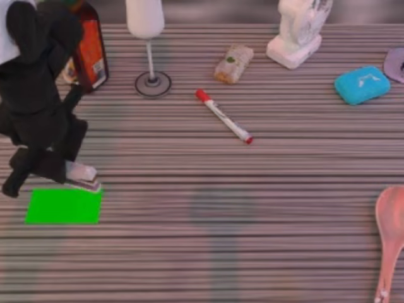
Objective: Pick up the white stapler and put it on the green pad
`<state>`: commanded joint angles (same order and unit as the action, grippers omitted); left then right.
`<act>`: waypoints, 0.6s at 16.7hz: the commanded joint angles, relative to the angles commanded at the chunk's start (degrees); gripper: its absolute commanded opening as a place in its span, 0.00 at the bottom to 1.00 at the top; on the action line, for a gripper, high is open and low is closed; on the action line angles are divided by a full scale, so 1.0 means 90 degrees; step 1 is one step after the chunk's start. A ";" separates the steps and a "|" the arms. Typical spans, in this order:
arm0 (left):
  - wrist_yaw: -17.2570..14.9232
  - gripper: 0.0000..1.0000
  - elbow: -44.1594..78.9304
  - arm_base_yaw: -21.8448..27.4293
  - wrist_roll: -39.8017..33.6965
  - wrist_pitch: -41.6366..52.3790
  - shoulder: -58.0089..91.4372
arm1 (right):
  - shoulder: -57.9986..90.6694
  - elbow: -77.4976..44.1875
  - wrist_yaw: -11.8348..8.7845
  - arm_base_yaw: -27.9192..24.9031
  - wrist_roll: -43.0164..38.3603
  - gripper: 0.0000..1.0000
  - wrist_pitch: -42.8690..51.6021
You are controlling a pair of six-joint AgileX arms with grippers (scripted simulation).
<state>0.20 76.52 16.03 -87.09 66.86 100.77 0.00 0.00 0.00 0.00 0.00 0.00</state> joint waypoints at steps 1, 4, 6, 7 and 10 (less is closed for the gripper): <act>-0.0001 0.00 0.0039 -0.0231 -0.0366 -0.0003 0.0024 | 0.0000 0.0000 0.0000 0.0000 0.0000 1.00 0.0000; -0.0008 0.00 0.0118 -0.0748 -0.1067 -0.0039 0.0039 | 0.0000 0.0000 0.0000 0.0000 0.0000 1.00 0.0000; -0.0011 0.00 0.0129 -0.0858 -0.1195 -0.0057 0.0028 | 0.0000 0.0000 0.0000 0.0000 0.0000 1.00 0.0000; -0.0011 0.00 0.0129 -0.0858 -0.1195 -0.0057 0.0028 | 0.0000 0.0000 0.0000 0.0000 0.0000 1.00 0.0000; -0.0008 0.00 0.0089 -0.0829 -0.1178 -0.0074 0.0021 | 0.0000 0.0000 0.0000 0.0000 0.0000 1.00 0.0000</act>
<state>0.13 77.32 8.56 -97.70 66.20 100.96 0.00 0.00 0.00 0.00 0.00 0.00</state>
